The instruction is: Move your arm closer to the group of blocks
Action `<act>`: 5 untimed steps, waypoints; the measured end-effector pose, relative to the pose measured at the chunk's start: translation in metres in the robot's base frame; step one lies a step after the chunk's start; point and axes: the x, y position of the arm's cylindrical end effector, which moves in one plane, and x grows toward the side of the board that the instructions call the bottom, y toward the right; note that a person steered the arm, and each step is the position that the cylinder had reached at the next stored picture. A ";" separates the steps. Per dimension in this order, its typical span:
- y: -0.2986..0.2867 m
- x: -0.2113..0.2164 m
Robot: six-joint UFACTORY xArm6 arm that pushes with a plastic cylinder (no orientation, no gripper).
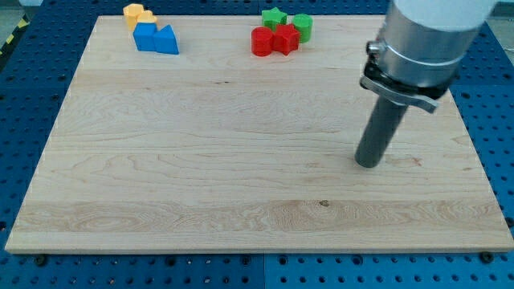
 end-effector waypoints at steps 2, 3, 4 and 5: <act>-0.028 -0.059; -0.043 -0.090; -0.050 -0.092; -0.070 -0.112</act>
